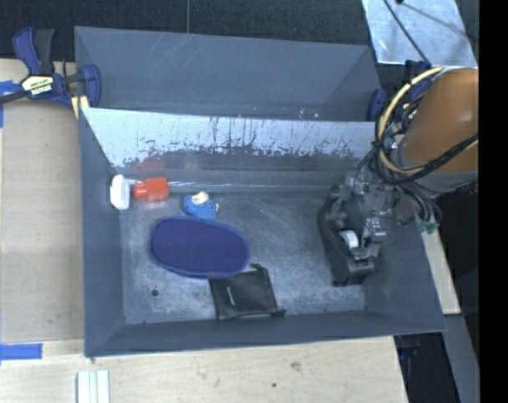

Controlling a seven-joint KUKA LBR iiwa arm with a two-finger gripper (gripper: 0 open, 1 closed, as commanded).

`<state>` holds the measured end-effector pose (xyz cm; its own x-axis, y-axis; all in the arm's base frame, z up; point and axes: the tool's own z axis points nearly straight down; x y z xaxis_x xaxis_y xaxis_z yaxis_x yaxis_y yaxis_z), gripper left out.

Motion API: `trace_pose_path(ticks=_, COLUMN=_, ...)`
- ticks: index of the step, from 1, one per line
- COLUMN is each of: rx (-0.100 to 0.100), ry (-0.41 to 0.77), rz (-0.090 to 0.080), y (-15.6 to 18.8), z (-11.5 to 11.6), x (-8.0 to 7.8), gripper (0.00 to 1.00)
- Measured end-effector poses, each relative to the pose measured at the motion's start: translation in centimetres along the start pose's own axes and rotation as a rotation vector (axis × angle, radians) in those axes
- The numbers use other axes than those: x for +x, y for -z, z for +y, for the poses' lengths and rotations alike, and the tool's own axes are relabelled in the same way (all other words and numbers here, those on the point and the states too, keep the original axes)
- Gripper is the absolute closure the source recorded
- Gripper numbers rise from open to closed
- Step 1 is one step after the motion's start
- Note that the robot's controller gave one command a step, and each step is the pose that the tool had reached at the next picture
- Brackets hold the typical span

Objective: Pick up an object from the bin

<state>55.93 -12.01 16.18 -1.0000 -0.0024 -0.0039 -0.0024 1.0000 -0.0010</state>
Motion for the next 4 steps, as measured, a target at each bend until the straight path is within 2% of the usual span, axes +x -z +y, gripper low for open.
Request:
trace_pose_path(ticks=1, rx=-0.001, ry=0.494, rz=0.009, y=-6.4, z=-1.6, x=-0.1, gripper=0.00)
trace_pose_path(ticks=2, rx=-0.024, ry=0.766, rz=-0.002, y=-8.7, z=-2.4, x=-3.3, gripper=0.00)
trace_pose_path(ticks=3, rx=0.012, ry=0.961, rz=-0.018, y=-8.5, z=2.7, x=-2.7, gripper=0.00)
trace_pose_path(ticks=4, rx=0.015, ry=1.413, rz=-0.023, y=-8.5, z=5.1, x=-3.1, gripper=0.00)
